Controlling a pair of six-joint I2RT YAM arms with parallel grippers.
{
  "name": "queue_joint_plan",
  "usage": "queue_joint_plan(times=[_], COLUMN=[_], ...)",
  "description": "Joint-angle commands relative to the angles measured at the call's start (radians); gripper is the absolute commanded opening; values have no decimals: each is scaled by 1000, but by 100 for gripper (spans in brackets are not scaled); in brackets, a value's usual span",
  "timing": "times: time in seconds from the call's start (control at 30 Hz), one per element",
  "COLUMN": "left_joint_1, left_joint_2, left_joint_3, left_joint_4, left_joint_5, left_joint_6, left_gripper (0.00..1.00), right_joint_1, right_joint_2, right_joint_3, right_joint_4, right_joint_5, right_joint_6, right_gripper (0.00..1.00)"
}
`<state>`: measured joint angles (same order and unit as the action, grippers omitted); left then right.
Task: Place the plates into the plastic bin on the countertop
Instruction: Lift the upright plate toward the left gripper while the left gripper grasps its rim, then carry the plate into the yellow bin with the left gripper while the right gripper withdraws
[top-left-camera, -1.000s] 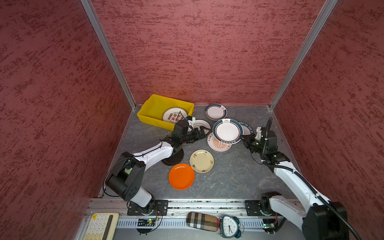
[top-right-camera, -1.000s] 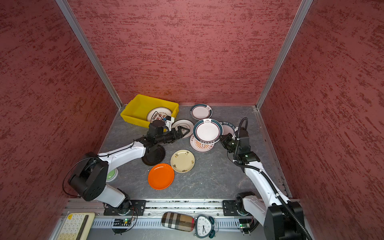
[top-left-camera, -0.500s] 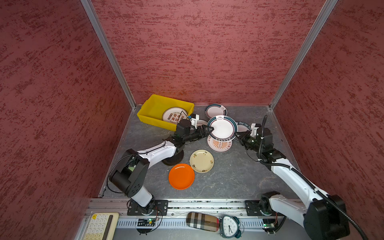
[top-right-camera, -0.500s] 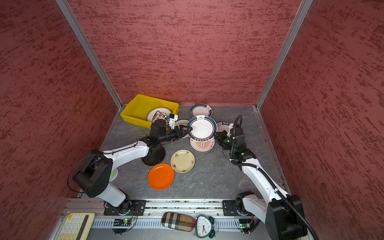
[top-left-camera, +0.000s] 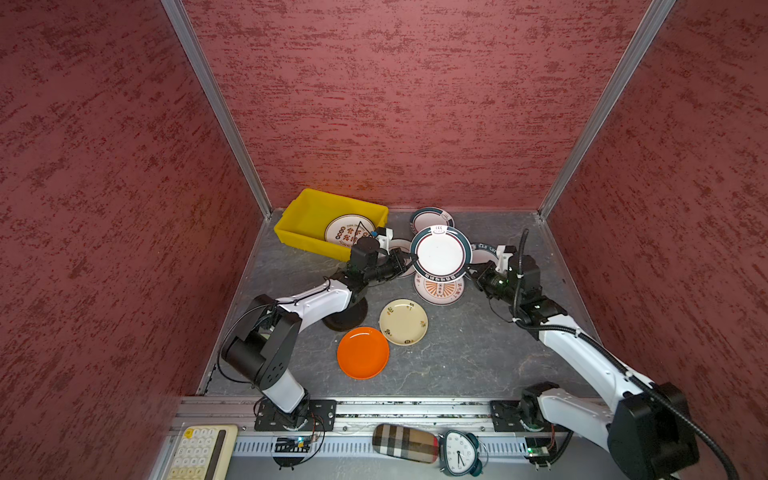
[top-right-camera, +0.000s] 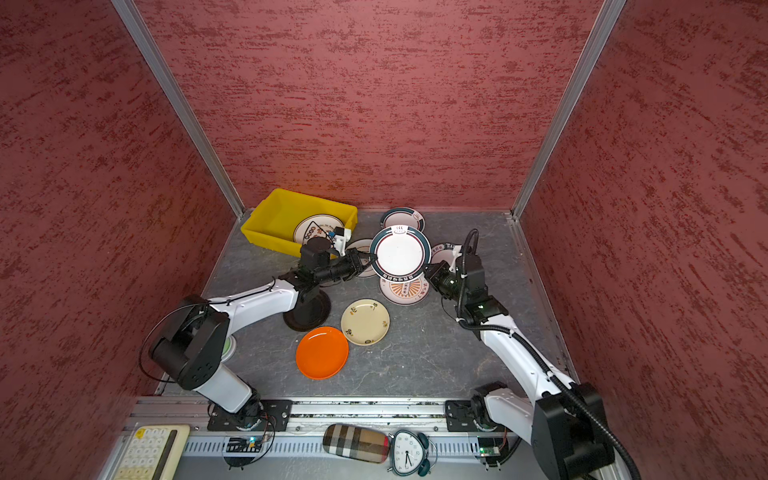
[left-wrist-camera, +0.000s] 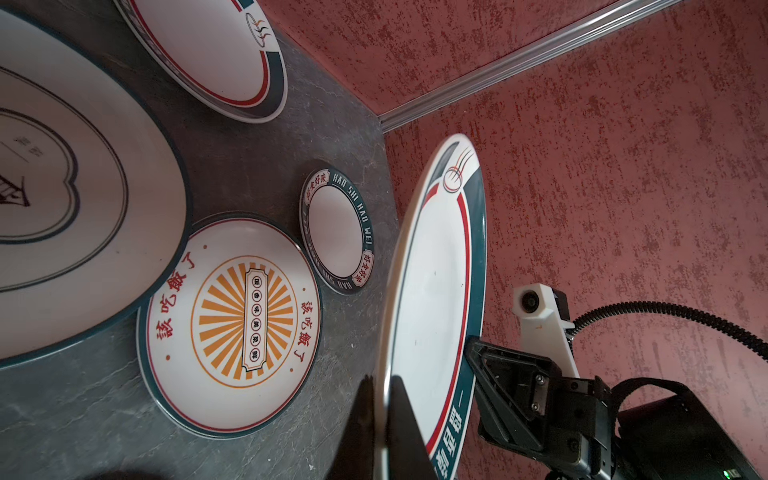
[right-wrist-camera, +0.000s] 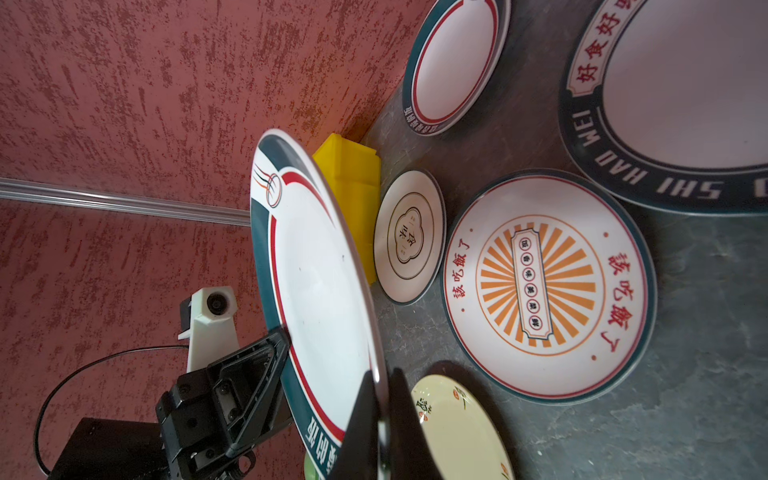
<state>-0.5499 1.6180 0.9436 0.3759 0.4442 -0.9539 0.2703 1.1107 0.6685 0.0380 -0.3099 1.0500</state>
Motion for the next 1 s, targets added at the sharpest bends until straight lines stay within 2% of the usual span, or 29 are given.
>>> queue_joint_plan(times=[0.0,0.03,0.07,0.13,0.17,0.2,0.27,0.33,0.53,0.67,0.97], left_joint_1=[-10,-10,-8,-2,0,4,11,17,38,54,114], left_joint_2=[11,11,9,4,0,-5,-15,-27,-61,-79,-121], left_joint_3=[19,18,18,12,11,9,7,7,11,11,-8], left_joint_4=[48,47,46,45,42,35,19,3,-52,-70,-89], left_joint_5=[44,44,44,41,39,36,33,27,6,5,-1], left_joint_6=[33,36,36,38,39,42,52,62,97,109,118], left_gripper=[5,5,4,3,3,3,0,0,0,0,0], right_joint_1=[3,3,3,4,4,4,2,4,3,1,-2], right_joint_2=[6,8,6,-1,-5,-10,-21,-27,-25,-33,-68], right_joint_3=[50,50,48,47,47,51,58,66,83,77,58], right_joint_4=[69,73,77,76,73,67,56,48,8,-15,-62], right_joint_5=[-13,-18,-23,-22,-22,-22,-26,-44,-148,-193,-181], right_joint_6=[26,23,22,13,4,-7,-30,-57,-144,-179,-219], right_gripper=[0,0,8,42,56,67,80,87,99,99,99])
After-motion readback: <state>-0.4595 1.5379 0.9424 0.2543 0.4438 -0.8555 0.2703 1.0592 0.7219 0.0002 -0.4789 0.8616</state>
